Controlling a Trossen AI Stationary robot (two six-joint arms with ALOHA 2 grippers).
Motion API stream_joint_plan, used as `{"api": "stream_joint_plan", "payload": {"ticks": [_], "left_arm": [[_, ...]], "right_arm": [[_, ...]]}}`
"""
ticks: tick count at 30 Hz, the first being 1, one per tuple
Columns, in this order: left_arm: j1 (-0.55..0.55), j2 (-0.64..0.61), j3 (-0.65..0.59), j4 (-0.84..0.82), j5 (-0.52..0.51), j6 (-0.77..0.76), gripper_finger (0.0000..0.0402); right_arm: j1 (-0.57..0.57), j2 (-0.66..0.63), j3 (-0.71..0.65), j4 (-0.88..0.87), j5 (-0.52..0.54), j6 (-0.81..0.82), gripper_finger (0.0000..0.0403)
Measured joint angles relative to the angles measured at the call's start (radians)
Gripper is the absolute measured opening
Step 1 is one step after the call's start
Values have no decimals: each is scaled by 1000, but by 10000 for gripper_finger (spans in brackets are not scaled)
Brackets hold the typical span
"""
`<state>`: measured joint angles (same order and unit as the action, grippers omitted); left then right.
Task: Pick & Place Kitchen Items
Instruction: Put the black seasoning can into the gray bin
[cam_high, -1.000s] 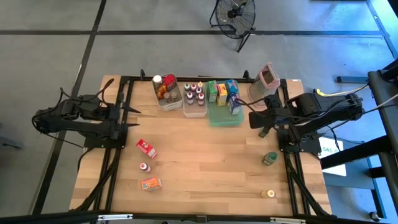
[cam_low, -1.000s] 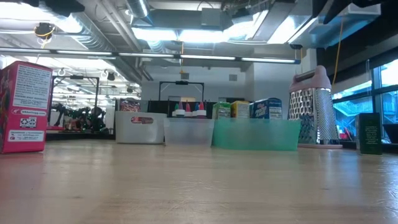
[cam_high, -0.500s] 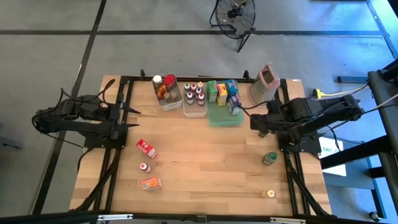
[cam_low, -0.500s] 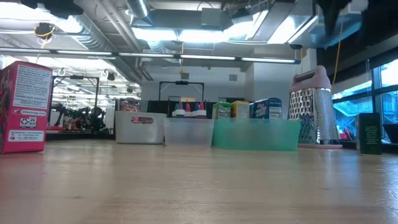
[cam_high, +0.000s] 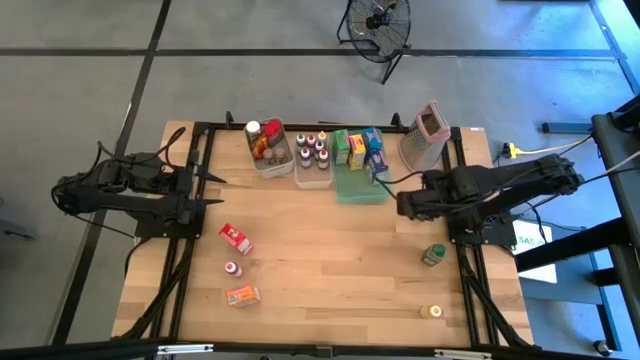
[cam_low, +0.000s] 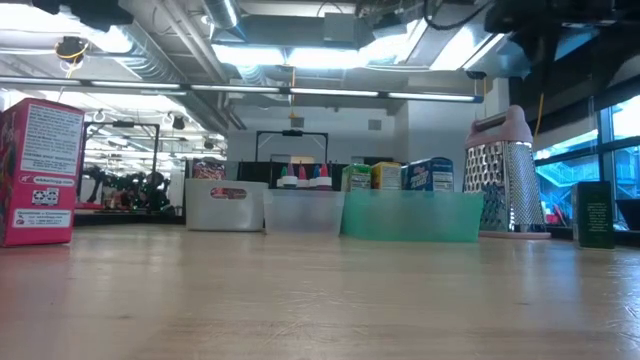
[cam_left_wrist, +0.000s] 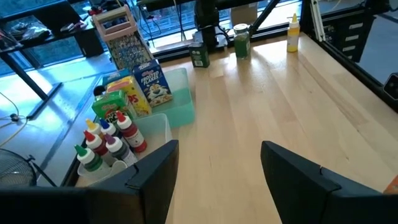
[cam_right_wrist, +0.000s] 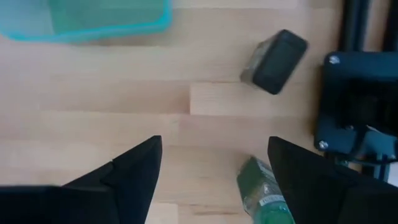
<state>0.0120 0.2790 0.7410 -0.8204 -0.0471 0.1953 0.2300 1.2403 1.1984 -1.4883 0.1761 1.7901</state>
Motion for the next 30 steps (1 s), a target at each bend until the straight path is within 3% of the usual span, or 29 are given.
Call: {"api": "stream_joint_plan", "payload": {"ticks": [13, 21, 26, 30], "left_arm": [[0, 0, 0, -8, 0, -9, 224], [0, 0, 0, -14, 0, -10, 224], [0, 0, 0, -15, 0, -15, 224], [0, 0, 0, -16, 0, -17, 224]], "right_arm": [[1, 57, 0, 126, -20, -117, 295], [-3, 57, 0, -90, -34, 100, 295], [-33, 50, -29, -62, -32, 138, 295], [-73, 51, -100, -64, -107, 193, 295]]}}
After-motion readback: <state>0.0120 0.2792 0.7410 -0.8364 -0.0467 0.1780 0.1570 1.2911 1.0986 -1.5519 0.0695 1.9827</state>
